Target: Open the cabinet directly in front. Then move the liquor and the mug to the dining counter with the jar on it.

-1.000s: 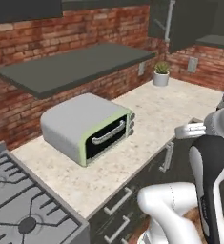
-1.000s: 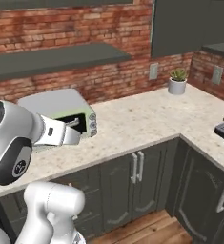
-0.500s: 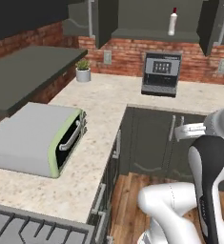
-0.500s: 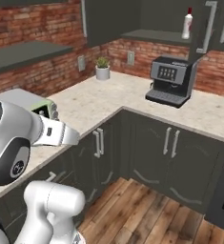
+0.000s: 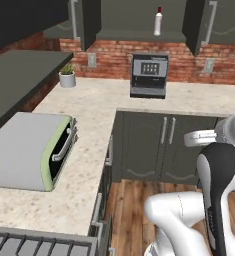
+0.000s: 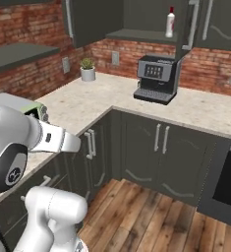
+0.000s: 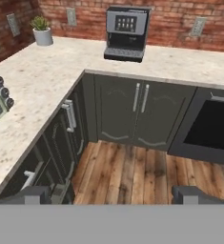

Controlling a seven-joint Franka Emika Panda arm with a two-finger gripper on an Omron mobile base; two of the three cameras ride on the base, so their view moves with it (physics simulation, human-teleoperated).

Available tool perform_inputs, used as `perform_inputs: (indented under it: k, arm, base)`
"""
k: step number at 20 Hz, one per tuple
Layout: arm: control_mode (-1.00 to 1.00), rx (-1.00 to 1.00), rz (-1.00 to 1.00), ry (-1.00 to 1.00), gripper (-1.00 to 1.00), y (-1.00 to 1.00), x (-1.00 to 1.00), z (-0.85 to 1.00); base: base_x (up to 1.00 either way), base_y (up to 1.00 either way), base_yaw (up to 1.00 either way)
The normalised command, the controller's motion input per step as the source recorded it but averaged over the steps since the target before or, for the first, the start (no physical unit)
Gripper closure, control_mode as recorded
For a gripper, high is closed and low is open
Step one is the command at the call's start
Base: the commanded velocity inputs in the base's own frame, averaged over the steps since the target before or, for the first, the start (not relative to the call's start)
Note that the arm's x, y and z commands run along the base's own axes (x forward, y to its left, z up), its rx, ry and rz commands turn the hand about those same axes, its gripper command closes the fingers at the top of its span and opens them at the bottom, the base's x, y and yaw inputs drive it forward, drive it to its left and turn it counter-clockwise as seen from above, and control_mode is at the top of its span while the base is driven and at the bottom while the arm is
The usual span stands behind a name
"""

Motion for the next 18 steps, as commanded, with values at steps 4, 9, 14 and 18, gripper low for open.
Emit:
perform_inputs:
  k: [4,9,14,18]
  arm:
    - [1.00,0.00,0.00,0.00,-1.00,0.00,0.00,0.00]
    - [1.00,0.00,0.00,0.00,-1.00,0.00,0.00,0.00]
    - [1.00,0.00,0.00,0.00,-1.00,0.00,0.00,0.00]
    - [1.00,0.00,0.00,0.00,-1.00,0.00,0.00,0.00]
  base:
    - [0.65,-0.70,-0.03]
    - [0.65,-0.72,0.00]
    - [0.84,0.00,-0.11]
    - [0.94,0.77,-0.37]
